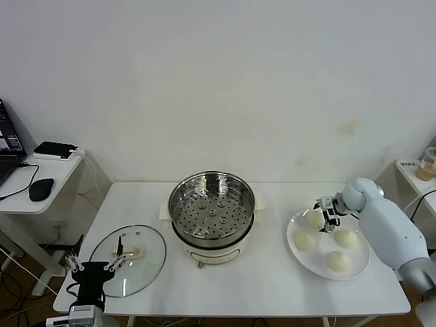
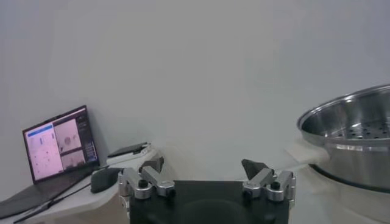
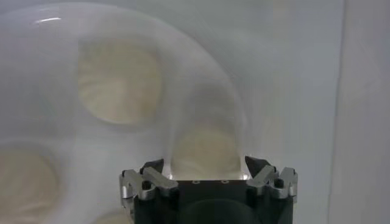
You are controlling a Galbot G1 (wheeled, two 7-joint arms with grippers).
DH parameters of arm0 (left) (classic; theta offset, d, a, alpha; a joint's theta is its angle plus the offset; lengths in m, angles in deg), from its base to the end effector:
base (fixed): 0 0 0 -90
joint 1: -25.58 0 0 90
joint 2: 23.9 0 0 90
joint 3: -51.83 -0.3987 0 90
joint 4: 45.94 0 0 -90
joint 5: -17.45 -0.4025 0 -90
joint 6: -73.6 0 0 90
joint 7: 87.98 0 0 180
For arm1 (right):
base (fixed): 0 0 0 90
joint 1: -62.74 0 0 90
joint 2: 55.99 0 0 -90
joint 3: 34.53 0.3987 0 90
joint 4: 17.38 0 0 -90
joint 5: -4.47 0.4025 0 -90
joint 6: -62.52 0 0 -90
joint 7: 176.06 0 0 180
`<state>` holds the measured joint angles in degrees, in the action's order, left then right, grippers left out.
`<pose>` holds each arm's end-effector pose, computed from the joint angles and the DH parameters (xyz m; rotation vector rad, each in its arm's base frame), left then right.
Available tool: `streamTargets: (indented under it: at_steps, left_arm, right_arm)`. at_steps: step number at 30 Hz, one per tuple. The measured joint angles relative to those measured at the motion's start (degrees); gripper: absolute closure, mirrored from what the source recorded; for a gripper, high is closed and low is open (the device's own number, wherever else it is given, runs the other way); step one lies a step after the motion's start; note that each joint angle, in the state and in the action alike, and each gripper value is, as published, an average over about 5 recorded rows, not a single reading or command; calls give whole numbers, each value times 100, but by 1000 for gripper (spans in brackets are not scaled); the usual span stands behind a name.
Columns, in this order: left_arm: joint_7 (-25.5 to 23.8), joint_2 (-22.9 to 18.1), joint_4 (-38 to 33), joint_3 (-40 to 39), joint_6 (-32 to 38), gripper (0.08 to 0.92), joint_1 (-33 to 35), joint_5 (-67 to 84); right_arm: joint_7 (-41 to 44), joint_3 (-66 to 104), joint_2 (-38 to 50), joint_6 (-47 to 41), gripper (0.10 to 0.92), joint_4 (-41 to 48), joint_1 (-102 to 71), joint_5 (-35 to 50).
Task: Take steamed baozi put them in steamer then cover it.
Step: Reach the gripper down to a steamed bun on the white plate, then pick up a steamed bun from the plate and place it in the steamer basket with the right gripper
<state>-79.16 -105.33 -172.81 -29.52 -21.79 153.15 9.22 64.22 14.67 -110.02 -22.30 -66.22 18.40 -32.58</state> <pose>0.1619 0.0713 -0.3116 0.3030 -3.0088 -0.5479 0.6276 -0.2295 -0.2926 1.1258 -1.4567 1.5148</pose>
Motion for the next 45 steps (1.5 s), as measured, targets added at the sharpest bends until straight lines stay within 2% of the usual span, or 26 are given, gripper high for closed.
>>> streamTargets:
  at_steps: [8, 21, 33, 45]
  left_arm:
    - [12, 16, 16, 9, 6, 177, -12, 2]
    - [21, 37, 5, -44, 7, 177, -40, 5]
    - [33, 136, 20, -70, 7, 177, -95, 49]
    - [33, 181, 32, 2, -22, 177, -142, 156]
  right_arm:
    - [-2, -90, -15, -12, 350, 53, 67, -28]
    - [214, -372, 379, -161, 364, -489, 168, 326]
    - [411, -1098, 1007, -374, 364, -1420, 1037, 1447]
    - [362, -2505, 559, -491, 359, -1723, 2737, 2695]
